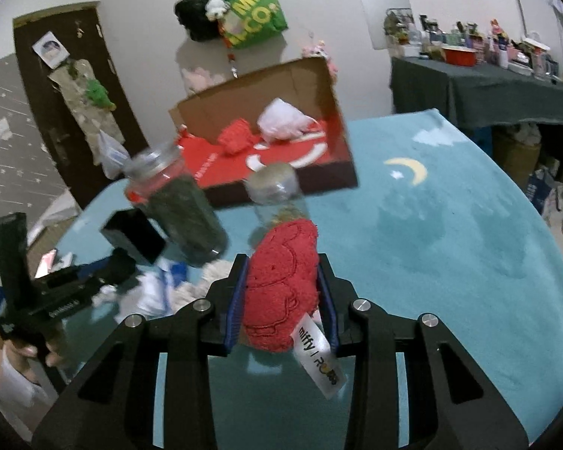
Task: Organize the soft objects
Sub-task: 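Grasp the red knitted Miffy plush with the right tool while the left tool grasps the black fuzzy item, then carry the Miffy plush and black fuzzy item into the box and open both tools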
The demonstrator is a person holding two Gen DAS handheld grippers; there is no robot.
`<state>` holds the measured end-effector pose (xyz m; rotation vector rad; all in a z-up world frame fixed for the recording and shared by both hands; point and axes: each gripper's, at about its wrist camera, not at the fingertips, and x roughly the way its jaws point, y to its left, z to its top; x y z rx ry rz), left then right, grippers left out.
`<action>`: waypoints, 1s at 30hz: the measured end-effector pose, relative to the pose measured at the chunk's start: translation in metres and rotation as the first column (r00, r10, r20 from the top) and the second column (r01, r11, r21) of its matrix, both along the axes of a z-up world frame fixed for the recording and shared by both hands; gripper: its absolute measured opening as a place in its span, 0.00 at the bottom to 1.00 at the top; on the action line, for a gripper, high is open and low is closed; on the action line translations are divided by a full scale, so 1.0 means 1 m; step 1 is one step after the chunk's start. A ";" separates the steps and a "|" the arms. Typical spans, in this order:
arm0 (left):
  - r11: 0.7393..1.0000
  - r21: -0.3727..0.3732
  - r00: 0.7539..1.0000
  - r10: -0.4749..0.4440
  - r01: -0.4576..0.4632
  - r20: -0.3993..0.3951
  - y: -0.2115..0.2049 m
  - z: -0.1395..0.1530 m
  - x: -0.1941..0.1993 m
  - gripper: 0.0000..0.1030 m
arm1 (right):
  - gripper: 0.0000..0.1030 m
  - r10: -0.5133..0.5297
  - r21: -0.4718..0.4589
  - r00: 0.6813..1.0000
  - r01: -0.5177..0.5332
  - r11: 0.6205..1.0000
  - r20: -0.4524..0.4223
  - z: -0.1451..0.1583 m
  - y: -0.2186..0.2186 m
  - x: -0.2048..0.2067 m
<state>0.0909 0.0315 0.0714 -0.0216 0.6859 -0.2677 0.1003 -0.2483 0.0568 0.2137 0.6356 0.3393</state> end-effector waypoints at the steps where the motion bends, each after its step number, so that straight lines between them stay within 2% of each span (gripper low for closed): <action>1: 1.000 -0.001 1.000 -0.007 0.007 0.008 -0.001 0.003 -0.001 0.31 | 0.32 0.007 0.004 1.000 -0.007 1.000 0.007 0.002 0.003 0.000; 9: 0.999 0.007 0.998 -0.046 0.046 0.039 -0.012 0.013 -0.002 0.31 | 0.32 0.042 0.043 0.997 -0.045 0.998 0.071 0.023 0.017 -0.005; 15: 0.997 -0.004 0.997 -0.077 0.078 0.024 -0.021 0.009 0.001 0.31 | 0.32 0.042 0.060 0.995 -0.048 0.997 0.091 0.030 0.018 -0.006; 24: 0.992 -0.015 0.991 -0.128 0.128 -0.027 -0.041 -0.007 0.009 0.31 | 0.32 0.101 0.080 0.994 -0.098 0.992 -0.036 -0.016 0.038 0.014; 30: 0.991 -0.016 0.991 -0.130 0.129 -0.034 -0.045 -0.010 0.011 0.31 | 0.32 0.133 0.077 0.989 -0.128 0.989 -0.063 -0.026 0.048 0.020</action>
